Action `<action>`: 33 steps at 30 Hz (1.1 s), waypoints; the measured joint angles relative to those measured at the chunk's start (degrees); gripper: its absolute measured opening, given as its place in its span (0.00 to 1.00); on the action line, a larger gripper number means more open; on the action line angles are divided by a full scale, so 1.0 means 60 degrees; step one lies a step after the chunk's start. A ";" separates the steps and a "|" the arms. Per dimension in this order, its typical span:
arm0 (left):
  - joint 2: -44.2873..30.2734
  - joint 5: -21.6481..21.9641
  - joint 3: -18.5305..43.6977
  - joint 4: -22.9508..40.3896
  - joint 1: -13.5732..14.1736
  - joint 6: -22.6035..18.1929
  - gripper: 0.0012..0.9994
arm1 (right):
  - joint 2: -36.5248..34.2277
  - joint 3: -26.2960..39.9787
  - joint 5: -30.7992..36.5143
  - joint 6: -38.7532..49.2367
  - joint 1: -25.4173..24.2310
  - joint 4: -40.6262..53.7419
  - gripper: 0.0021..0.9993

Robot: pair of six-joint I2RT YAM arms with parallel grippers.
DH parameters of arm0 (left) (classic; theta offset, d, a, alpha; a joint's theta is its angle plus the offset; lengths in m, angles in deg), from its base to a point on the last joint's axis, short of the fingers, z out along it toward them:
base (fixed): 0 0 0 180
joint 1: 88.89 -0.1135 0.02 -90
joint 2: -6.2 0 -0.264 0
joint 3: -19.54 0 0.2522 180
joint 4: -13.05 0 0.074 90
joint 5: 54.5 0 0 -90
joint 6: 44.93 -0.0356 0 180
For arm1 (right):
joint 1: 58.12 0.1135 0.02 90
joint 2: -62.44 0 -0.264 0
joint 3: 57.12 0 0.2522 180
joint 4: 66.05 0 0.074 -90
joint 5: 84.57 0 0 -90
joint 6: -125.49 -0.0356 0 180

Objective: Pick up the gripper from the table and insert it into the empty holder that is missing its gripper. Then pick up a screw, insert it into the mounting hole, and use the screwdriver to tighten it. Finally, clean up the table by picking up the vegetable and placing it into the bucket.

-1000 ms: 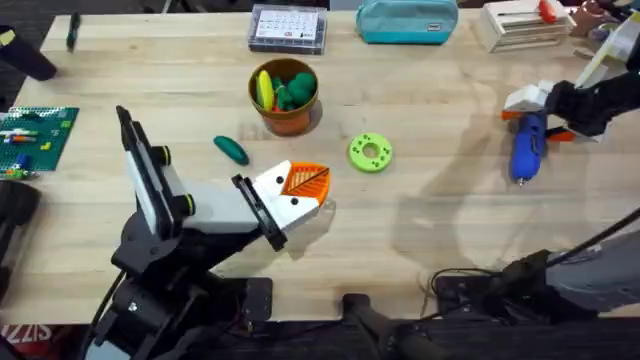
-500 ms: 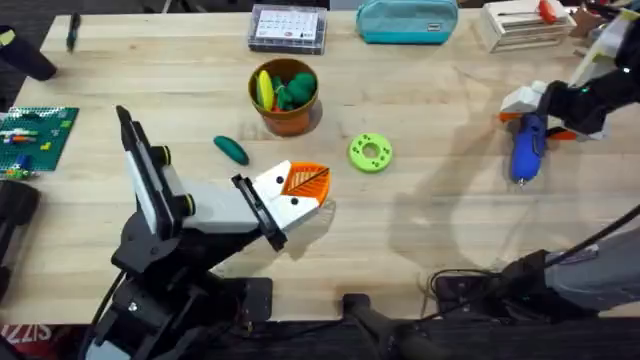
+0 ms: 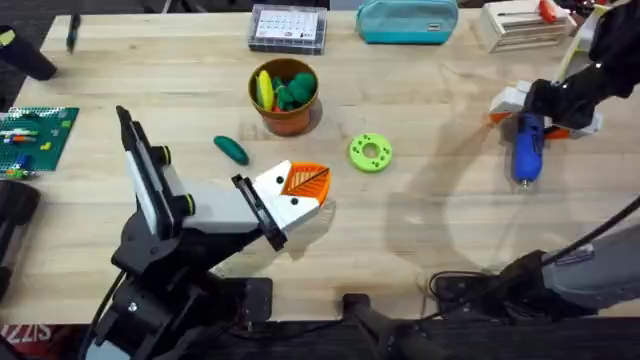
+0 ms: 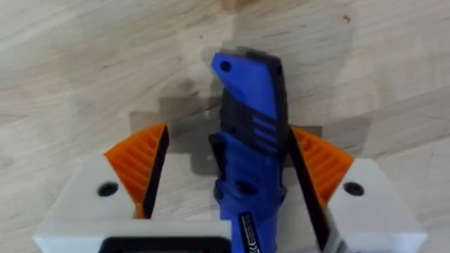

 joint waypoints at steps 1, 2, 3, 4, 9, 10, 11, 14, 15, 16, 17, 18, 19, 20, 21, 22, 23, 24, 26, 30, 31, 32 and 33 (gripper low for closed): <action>0.0000 0.0000 0.0000 0.0000 0.0000 -0.0004 0.02 | 0.0000 -0.0004 0.0010 -0.0033 0.0000 0.0001 0.99; 0.0000 0.0000 0.0000 0.0000 0.0000 0.0000 0.02 | 0.0000 -0.0004 0.0013 -0.0068 0.0000 0.0008 0.99; 0.0000 0.0000 0.0000 0.0000 0.0000 0.0000 0.02 | 0.0003 0.0000 0.0014 -0.0094 0.0000 0.0015 0.99; 0.0003 0.0000 0.0000 0.0000 0.0000 -0.0004 0.02 | 0.0003 -0.0003 0.0014 -0.0104 0.0000 0.0020 0.98; 0.0000 0.0000 0.0000 0.0000 0.0000 0.0000 0.02 | 0.0000 0.0000 0.0082 -0.0159 0.0000 0.0001 0.75; 0.0003 0.0000 0.0000 0.0000 0.0000 0.0000 0.02 | 0.0000 0.0000 0.0080 -0.0137 -0.0003 -0.0002 0.71; 0.0000 0.0000 0.0000 0.0000 0.0000 -0.0003 0.02 | 0.0003 -0.0004 0.0094 -0.0157 -0.0007 -0.0006 0.64; 0.0000 0.0000 0.0000 0.0000 0.0000 0.0000 0.02 | 0.0000 -0.0004 0.0116 -0.0147 -0.0010 -0.0017 0.46; 0.0000 0.0000 0.0000 0.0000 0.0000 0.0000 0.02 | 0.0000 0.0000 0.0116 -0.0115 -0.0010 -0.0010 0.40; 0.0000 0.0000 0.0000 0.0000 0.0000 0.0000 0.02 | 0.0000 -0.0004 0.0116 -0.0132 -0.0010 -0.0006 0.31; 0.0003 0.0000 0.0000 0.0000 0.0000 -0.0004 0.02 | 0.0000 -0.0004 0.0116 -0.0139 -0.0010 -0.0009 0.26; 0.0000 0.0000 0.0000 0.0000 0.0000 0.0000 0.02 | 0.0000 -0.0004 0.0116 -0.0105 -0.0010 -0.0016 0.20; 0.0000 0.0000 0.0000 0.0000 0.0000 -0.0004 0.02 | 0.0000 -0.0004 0.0156 -0.0093 -0.0010 -0.0024 0.08; 0.0003 0.0000 0.0000 0.0000 0.0000 0.0000 0.02 | 0.0000 -0.0004 0.0148 -0.0161 -0.0010 -0.0010 0.03; 0.0003 0.0000 0.0000 0.0000 0.0000 -0.0004 0.02 | 0.0000 -0.0004 0.0112 -0.0172 -0.0018 -0.0013 0.02; 0.0000 0.0000 0.0000 0.0000 0.0000 0.0000 0.02 | 0.0000 -0.0004 0.0112 -0.0172 -0.0018 -0.0017 0.03; 0.0000 0.0000 0.0000 0.0000 0.0000 -0.0004 0.02 | 0.0000 -0.0004 0.0112 -0.0169 -0.0014 -0.0013 0.03; 0.0000 0.0000 0.0000 0.0000 0.0000 0.0000 0.02 | 0.0000 -0.0004 0.0112 -0.0169 -0.0011 -0.0017 0.03; 0.0003 0.0000 0.0000 0.0000 0.0000 -0.0004 0.02 | 0.0000 -0.0004 0.0112 -0.0169 -0.0014 -0.0017 0.03; 0.0000 0.0000 0.0000 0.0000 0.0000 0.0000 0.02 | 0.0000 0.0021 0.0112 -0.0169 -0.0014 0.0116 0.03; 0.0000 0.0000 0.0000 0.0000 0.0000 0.0000 0.02 | 0.0000 0.0061 0.0108 -0.0169 -0.0014 0.0270 0.03; 0.0003 0.0000 0.0000 0.0000 0.0000 0.0000 0.02 | 0.0000 0.0114 0.0112 -0.0169 -0.0014 0.0420 0.03; 0.0000 0.0000 0.0000 0.0000 0.0000 -0.0004 0.02 | 0.0000 0.0204 0.0112 -0.0169 -0.0014 0.0585 0.03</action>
